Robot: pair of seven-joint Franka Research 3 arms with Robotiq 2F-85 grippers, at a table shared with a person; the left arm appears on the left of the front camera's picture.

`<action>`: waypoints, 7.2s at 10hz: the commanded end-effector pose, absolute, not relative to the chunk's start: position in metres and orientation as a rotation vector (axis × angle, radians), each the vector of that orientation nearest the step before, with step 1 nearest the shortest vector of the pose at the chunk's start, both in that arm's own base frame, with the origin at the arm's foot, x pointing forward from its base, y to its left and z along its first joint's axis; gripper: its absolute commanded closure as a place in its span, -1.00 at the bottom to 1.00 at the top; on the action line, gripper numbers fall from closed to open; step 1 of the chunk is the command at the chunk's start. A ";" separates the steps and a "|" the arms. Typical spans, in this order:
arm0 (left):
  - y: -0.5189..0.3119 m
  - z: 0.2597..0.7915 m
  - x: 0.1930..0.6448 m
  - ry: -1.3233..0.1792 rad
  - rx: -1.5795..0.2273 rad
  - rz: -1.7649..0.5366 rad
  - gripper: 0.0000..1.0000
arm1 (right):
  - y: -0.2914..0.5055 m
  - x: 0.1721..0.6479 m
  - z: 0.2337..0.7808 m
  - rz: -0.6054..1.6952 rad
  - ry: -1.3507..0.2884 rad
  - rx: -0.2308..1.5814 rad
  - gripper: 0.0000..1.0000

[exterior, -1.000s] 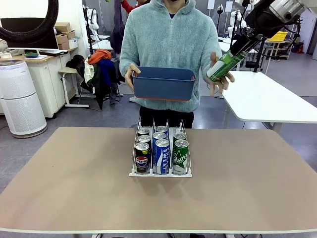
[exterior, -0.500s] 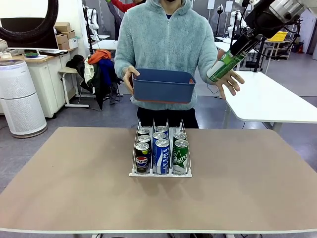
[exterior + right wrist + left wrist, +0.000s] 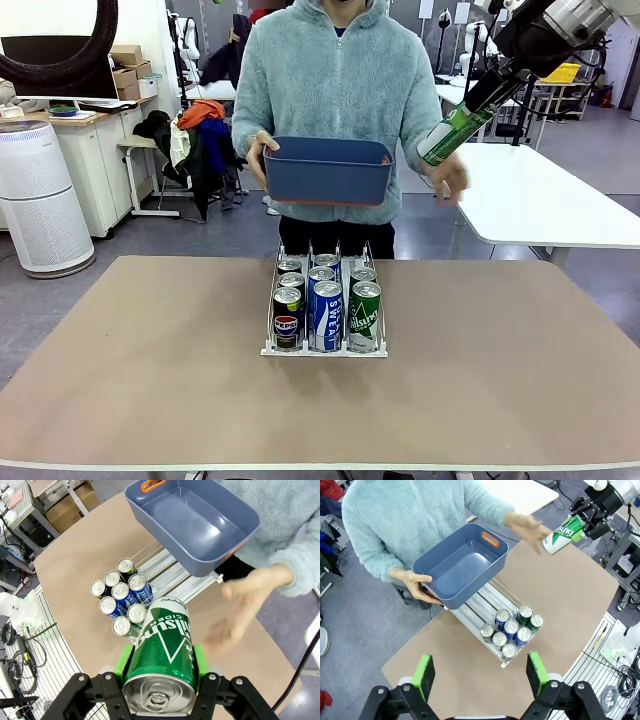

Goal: Fill the beverage cans into the dispenser.
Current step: Place the picked Sprite in the line of the Automatic Can Dispenser with the same cans.

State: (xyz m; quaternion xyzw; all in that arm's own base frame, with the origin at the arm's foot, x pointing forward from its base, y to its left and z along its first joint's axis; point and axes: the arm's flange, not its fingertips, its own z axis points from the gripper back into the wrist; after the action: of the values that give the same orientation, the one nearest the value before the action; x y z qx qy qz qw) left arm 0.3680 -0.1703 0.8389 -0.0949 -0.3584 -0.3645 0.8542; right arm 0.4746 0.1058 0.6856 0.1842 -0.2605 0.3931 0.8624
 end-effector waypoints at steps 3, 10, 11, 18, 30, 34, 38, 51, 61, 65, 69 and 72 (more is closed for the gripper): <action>-0.168 0.839 0.368 -0.754 -0.198 -0.763 -0.95 | 0.107 0.451 0.690 0.834 -0.570 0.331 -0.16; -0.168 0.839 0.368 -0.754 -0.198 -0.763 -0.95 | 0.124 0.321 0.631 0.689 -0.465 0.270 -0.16; -0.168 0.839 0.368 -0.754 -0.198 -0.763 -0.95 | 0.127 0.311 0.604 0.687 -0.441 0.250 -0.16; -0.168 0.839 0.368 -0.754 -0.198 -0.763 -0.95 | 0.126 0.302 0.542 0.789 -0.374 0.288 -0.16; -0.168 0.839 0.368 -0.754 -0.198 -0.763 -0.95 | 0.250 0.349 0.465 0.862 -0.312 0.220 -0.16; -0.168 0.839 0.368 -0.754 -0.198 -0.763 -0.95 | 0.252 0.348 0.450 0.822 -0.256 0.240 -0.16; -0.168 0.839 0.368 -0.754 -0.198 -0.763 -0.95 | 0.269 0.394 0.434 0.824 -0.211 0.261 -0.16; -0.168 0.839 0.368 -0.754 -0.198 -0.763 -0.95 | 0.304 0.462 0.382 0.894 -0.044 0.100 -0.16; -0.168 0.839 0.368 -0.754 -0.198 -0.763 -0.95 | 0.298 0.445 0.435 0.898 -0.155 0.152 -1.00; -0.168 0.839 0.368 -0.754 -0.198 -0.763 -0.95 | 0.298 0.445 0.435 0.898 -0.155 0.152 -1.00; -0.168 0.839 0.368 -0.754 -0.198 -0.763 -0.95 | 0.298 0.445 0.435 0.898 -0.155 0.152 -1.00; -0.168 0.839 0.368 -0.754 -0.198 -0.763 -0.95 | 0.298 0.445 0.435 0.898 -0.155 0.152 -1.00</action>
State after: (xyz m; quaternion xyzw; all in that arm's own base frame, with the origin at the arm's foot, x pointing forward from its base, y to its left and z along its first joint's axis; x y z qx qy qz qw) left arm 0.3681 -0.1700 0.8393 -0.0941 -0.3589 -0.3639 0.8544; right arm 0.4435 0.2972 0.4354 0.0780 -0.0792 0.4286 0.8966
